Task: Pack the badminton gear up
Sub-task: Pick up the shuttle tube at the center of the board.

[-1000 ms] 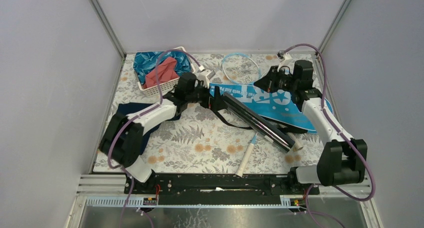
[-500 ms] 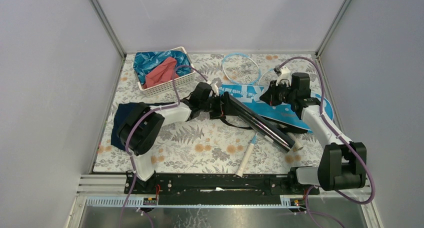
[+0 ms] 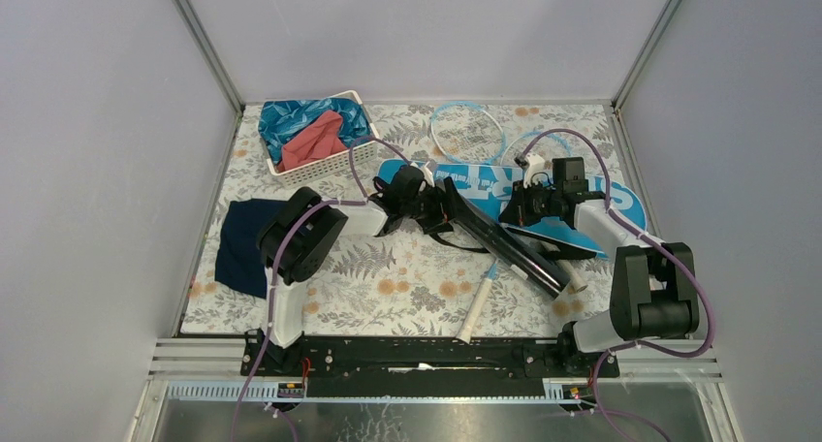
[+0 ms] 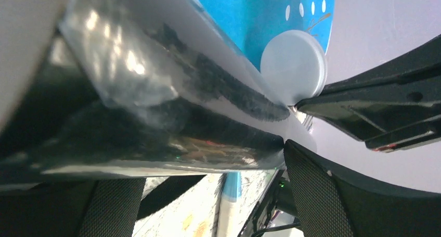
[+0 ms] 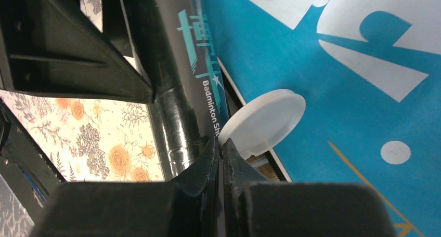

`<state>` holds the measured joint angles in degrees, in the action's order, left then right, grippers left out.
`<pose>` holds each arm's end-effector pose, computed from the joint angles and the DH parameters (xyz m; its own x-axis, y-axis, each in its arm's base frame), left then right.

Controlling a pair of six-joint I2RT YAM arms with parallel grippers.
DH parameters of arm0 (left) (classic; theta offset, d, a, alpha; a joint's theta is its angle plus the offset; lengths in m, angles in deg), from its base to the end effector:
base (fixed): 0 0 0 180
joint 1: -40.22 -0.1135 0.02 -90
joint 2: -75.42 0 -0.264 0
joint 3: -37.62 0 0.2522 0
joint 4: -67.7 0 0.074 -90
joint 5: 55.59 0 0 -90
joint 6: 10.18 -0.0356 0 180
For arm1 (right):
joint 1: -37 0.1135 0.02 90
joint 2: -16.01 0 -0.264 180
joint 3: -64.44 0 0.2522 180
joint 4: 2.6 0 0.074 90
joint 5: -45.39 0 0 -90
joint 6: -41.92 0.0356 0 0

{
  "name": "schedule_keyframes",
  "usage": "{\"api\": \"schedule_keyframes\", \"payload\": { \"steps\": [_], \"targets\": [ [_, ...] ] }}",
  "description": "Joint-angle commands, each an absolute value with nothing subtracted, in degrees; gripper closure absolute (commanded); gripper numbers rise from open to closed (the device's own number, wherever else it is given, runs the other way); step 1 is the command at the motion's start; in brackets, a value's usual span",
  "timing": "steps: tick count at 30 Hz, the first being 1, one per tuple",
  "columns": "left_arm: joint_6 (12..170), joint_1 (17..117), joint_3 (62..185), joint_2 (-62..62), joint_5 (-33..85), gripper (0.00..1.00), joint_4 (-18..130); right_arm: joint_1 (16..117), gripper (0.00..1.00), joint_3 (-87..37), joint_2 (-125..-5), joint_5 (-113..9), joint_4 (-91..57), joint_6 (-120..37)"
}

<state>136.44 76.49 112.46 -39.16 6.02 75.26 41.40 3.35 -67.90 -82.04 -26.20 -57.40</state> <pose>0.3229 -0.2579 0.1363 -0.9418 -0.2201 -0.2542 0.1063 0.5223 -0.8461 0.2924 0.0442 0.2041 -0.6352 -0.1779 -0.7516 -0.5893 0.7406 0.3228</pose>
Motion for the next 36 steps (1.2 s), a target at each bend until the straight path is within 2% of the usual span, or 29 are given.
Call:
{"api": "schedule_keyframes", "payload": {
  "steps": [1, 12, 22, 30, 36],
  "targets": [
    [140.52, 77.75, 115.61, -42.25, 4.38, 0.01, 82.84, 42.53, 1.0, 3.76, -68.67, -86.19, -28.09, -59.79],
    [144.42, 78.37, 118.29, -45.04, 0.59, 0.03, 86.33, 45.61, 1.0, 2.42, -68.1, -91.28, -29.95, -60.85],
    [137.9, 74.67, 120.12, -41.4, -0.66, 0.32, 79.13, 45.44, 1.0, 0.41, -63.87, -87.77, -30.77, -60.01],
    [128.89, 70.68, 122.78, -35.6, -5.38, 0.45, 70.84, 44.83, 1.0, -2.04, -60.27, -86.99, -33.17, -60.21],
    [119.38, 68.43, 126.96, -31.43, -12.81, 0.6, 63.23, 44.64, 1.0, -6.52, -57.52, -87.14, -35.96, -59.94]
  ]
}}
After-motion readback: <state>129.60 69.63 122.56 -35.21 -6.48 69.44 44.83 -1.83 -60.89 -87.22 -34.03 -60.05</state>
